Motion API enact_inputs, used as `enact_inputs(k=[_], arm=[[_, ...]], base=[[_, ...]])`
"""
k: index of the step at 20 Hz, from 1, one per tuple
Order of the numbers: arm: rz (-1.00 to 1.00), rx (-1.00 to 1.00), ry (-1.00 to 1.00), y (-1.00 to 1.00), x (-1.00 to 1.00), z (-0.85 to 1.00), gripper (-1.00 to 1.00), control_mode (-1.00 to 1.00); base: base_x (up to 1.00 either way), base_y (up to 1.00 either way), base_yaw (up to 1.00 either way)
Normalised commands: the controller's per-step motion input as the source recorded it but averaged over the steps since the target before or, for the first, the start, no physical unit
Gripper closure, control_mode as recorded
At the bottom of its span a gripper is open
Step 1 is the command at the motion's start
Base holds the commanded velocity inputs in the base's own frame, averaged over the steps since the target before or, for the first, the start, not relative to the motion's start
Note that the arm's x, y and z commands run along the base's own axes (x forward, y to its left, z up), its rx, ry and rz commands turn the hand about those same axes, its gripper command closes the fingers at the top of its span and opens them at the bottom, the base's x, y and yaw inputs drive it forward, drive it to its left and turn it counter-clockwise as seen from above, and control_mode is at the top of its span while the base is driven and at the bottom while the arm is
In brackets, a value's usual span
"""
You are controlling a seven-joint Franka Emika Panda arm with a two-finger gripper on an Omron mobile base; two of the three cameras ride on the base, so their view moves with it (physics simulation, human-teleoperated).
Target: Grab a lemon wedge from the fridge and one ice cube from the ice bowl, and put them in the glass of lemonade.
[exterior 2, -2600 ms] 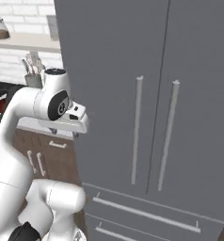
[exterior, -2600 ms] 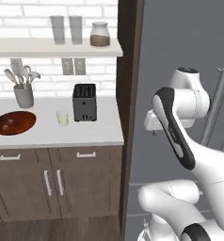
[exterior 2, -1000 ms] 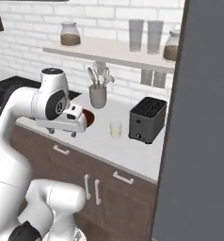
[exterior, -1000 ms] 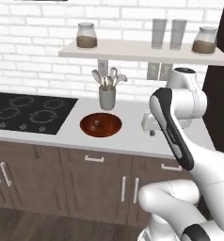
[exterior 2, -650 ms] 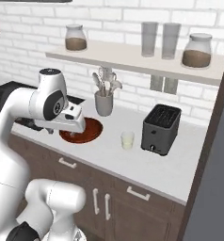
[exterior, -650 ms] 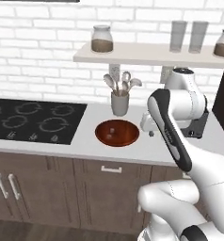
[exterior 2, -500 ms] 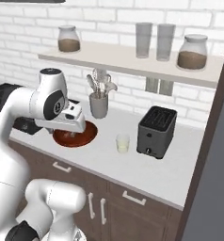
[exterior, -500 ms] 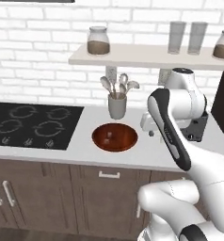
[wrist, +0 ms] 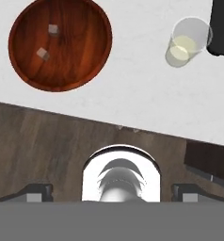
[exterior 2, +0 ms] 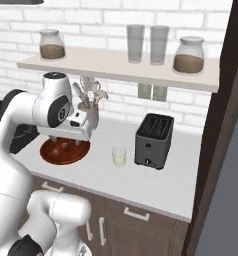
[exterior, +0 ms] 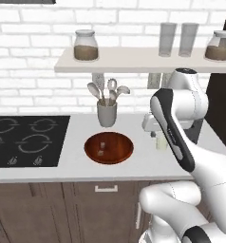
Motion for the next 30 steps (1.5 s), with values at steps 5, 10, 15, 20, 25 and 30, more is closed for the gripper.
enact_inputs(k=[5,10,15,20,25,30], arm=[[0.00,0.00,0.00,0.00,0.00,0.00,-1.00,1.00],[-0.10,0.00,0.00,0.17,0.19,-0.21,-1.00,-1.00],[-0.05,0.00,0.00,0.38,0.51,-0.61,-1.00,-1.00],[-0.03,0.00,-0.01,0.48,0.64,-0.46,-1.00,-1.00],[0.00,0.01,-0.02,0.26,0.75,-0.32,-1.00,-1.00],[0.00,0.00,0.00,0.15,0.65,-0.42,-1.00,-1.00]], base=[[0.43,0.51,-0.25],[0.10,0.14,-0.08],[0.00,0.00,0.00],[0.00,0.00,0.00],[0.00,0.00,0.00],[0.00,0.00,0.00]])
